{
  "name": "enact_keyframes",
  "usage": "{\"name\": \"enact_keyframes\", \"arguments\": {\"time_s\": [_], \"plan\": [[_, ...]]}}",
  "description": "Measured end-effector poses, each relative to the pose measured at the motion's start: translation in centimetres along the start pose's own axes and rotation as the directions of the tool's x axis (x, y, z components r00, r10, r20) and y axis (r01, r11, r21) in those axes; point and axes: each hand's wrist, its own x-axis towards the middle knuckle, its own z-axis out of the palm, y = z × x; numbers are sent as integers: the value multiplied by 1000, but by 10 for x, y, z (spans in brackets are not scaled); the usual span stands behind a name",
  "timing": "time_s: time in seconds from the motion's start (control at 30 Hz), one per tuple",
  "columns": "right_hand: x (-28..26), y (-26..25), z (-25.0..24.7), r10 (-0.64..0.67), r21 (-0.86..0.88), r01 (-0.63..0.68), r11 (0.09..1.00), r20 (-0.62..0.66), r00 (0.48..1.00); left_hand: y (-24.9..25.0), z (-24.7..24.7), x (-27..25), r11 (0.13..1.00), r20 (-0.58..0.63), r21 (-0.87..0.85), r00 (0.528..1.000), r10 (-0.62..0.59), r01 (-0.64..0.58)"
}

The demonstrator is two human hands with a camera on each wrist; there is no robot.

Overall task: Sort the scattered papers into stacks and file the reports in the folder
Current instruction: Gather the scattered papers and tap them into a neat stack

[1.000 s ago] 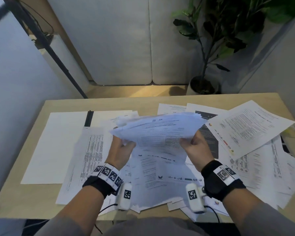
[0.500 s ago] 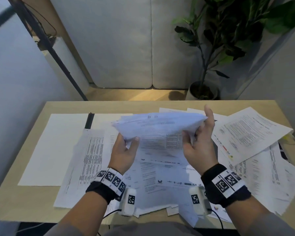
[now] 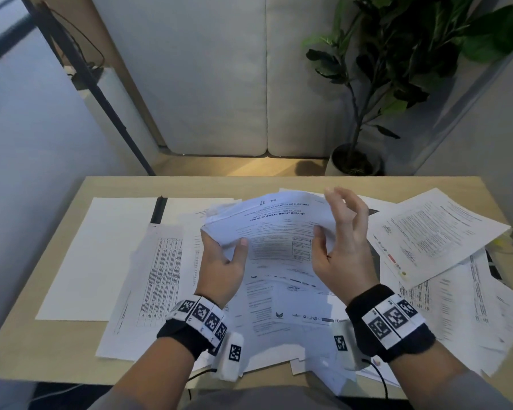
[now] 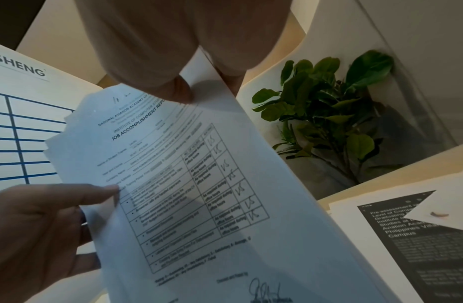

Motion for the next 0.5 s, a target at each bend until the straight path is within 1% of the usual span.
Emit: {"name": "enact_keyframes", "arguments": {"time_s": [0.13,0.3,0.4,0.43,0.47,0.5], "plan": [[0,-4,-3,40,-4,-40,999,5,999,16,1,-1,990,-45,-71,992,122,-125],[1,-5,-3,67,-34,-67,997,22,997,20,1,1,979,-54,-101,983,174,-179],[0,-3,-3,71,-47,-69,996,31,997,25,-1,-2,978,-64,-100,982,180,-185],[-1,-2,-4,68,-48,-66,997,35,997,29,-2,-3,975,-80,-70,976,204,-210],[-2,-1,-4,65,-41,-63,997,39,997,34,-4,-4,963,-99,-2,959,267,-269],[-2,0,-4,62,-32,-60,998,43,997,39,-6,-5,931,-104,95,927,361,-352]]}}
